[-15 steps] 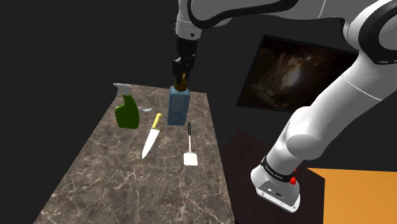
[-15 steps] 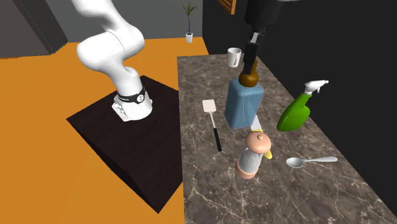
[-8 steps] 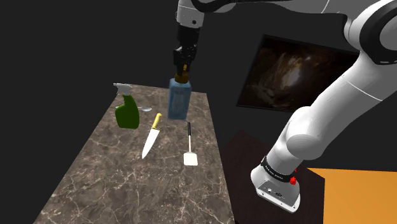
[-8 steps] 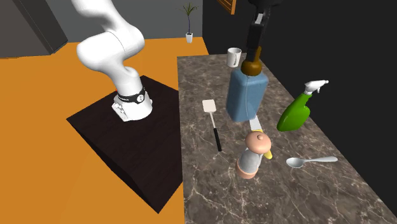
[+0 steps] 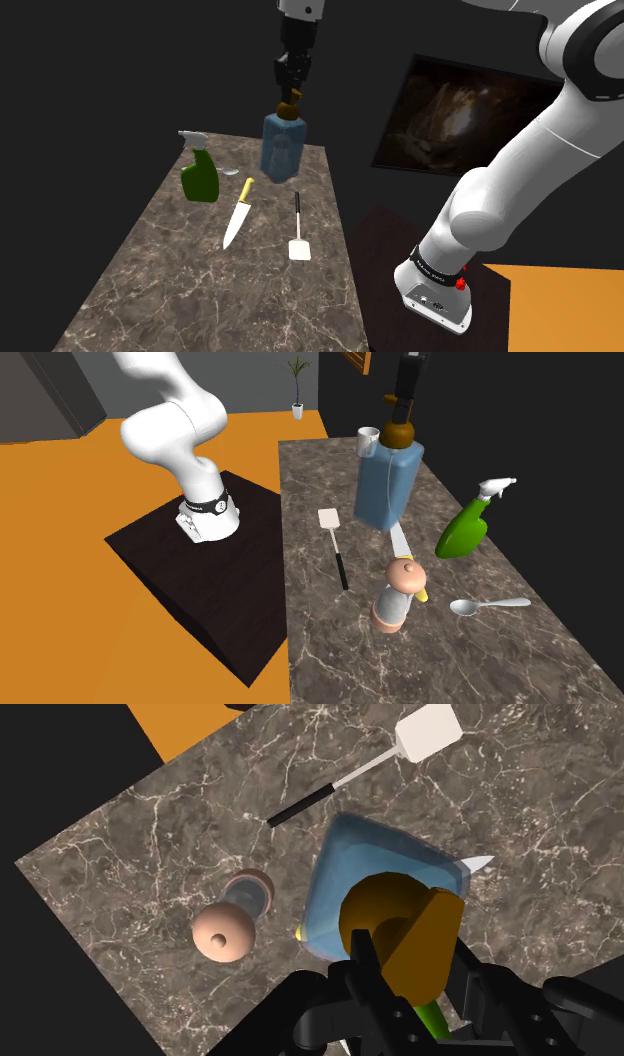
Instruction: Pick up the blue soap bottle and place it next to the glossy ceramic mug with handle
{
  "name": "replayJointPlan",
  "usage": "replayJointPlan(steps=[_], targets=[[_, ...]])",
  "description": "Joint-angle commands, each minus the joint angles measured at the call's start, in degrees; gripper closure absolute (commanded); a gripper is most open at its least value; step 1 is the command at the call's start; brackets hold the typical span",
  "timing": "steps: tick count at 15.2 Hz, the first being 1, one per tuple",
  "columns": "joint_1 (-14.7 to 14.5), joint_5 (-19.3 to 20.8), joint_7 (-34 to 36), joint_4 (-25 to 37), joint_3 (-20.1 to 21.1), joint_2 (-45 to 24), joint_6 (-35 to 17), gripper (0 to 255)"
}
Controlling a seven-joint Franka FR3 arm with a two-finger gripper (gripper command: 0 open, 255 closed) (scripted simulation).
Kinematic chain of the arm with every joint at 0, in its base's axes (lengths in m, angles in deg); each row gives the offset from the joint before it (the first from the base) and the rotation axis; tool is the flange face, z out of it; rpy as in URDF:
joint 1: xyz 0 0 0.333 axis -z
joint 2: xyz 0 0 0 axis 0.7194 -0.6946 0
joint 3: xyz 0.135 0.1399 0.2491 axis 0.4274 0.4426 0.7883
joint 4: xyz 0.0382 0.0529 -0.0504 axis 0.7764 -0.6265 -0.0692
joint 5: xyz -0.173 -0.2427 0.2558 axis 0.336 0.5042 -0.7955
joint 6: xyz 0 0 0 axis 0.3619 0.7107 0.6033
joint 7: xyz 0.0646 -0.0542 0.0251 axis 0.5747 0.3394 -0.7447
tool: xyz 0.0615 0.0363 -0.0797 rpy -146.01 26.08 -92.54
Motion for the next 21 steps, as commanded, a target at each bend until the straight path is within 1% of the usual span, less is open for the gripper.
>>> replayJointPlan(steps=[1,12,21], targets=[[0.05,0.04,-0.04,1.83,-0.06,-0.15,1.68,255],[0.11,0.40,0.32,12.86,-0.02,-2.39,10.49,255],[0.06,0.89,0.81,23.89,0.20,-5.70,18.25,255]])
